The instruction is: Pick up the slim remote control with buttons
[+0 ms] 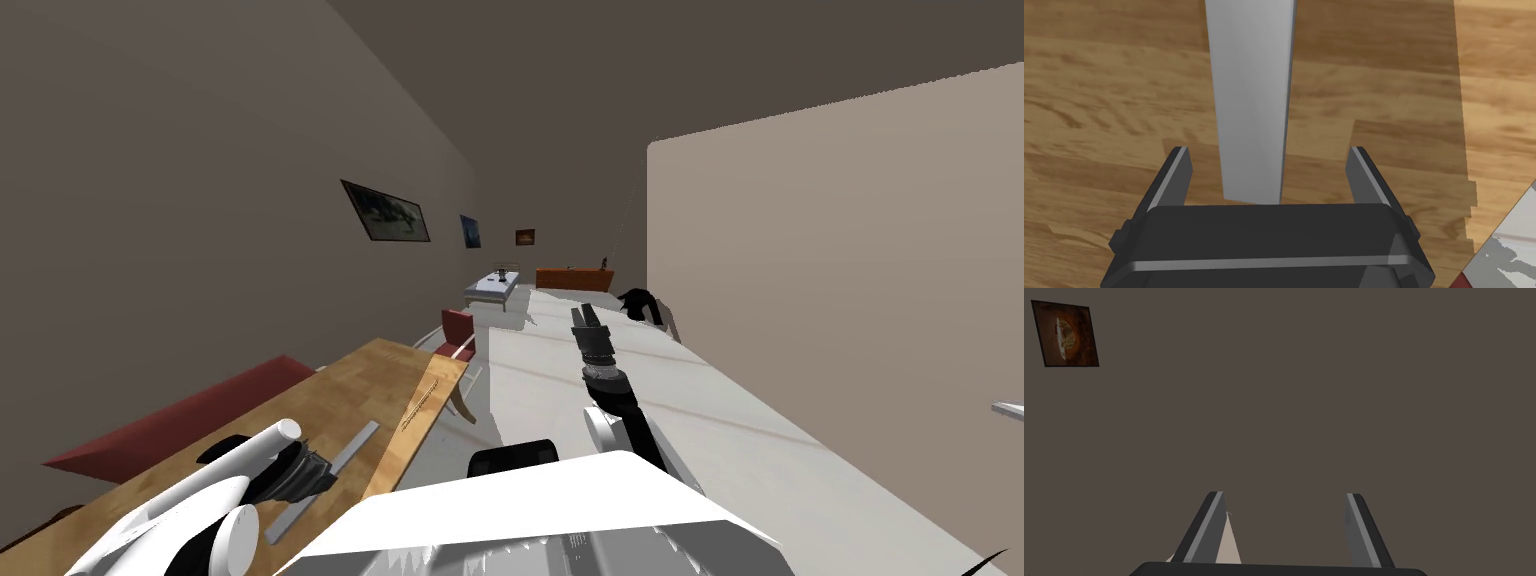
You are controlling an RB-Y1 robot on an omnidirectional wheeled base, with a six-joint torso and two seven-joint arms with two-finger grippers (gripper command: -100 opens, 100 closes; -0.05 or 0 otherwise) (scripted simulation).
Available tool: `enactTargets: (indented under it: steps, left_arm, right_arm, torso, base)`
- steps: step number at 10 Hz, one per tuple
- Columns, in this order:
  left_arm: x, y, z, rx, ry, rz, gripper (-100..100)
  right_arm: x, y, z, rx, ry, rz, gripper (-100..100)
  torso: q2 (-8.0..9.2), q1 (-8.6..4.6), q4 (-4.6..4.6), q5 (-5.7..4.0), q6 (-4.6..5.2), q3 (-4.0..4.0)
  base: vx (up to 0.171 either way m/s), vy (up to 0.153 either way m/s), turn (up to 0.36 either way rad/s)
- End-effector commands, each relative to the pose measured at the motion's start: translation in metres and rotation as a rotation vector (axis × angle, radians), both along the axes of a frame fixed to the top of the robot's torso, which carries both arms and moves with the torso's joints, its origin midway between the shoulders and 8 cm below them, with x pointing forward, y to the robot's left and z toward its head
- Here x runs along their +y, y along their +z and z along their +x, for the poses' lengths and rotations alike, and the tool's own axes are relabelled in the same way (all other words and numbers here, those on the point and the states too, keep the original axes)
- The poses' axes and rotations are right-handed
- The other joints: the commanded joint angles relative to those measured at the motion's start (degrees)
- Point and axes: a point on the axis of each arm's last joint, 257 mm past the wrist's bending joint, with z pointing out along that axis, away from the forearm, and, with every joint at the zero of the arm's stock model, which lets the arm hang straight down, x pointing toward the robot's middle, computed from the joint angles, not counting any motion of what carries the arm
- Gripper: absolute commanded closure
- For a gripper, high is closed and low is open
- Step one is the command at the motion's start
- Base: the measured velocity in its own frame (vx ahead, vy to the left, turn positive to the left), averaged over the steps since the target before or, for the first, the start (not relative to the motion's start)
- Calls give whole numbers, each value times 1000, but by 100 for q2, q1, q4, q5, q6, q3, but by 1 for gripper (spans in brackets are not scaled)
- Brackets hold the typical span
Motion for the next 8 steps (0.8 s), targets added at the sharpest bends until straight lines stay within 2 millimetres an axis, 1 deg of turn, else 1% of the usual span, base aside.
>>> enactTargets:
  steps: [1,4,5,6,7,8]
  left_arm:
    - [-12,-6,-8,26,13,-46,-100]
    - [-38,-20,-24,79,33,-132,-100]
    - [-33,-18,-19,67,29,-113,-100]
    - [-34,-19,-20,69,30,-117,0]
    - [-40,-28,-20,68,24,-114,-100]
    - [-43,-32,-20,67,21,-113,-100]
  right_arm:
    - [0,0,0,0,0,0,0]
    - [0,0,0,0,0,0,0]
    - [0,0,0,0,0,0,0]
    - [0,0,0,0,0,0,0]
    - [0,0,0,0,0,0,0]
    - [0,0,0,0,0,0,0]
  torso:
    - [0,0,0,0,0,0]
    - [-2,0,0,0,3,-1]
    - [1,8,0,2,3,0]
    - [3,-18,0,-2,-1,1]
    - [4,-41,1,-9,0,2]
    - [1,-44,0,-9,-1,0]
  base:
    - [21,108,-99]
    - [17,144,-159]
    - [1,80,-44]
    - [1,15,5]
    - [13,23,33]
    - [22,30,32]
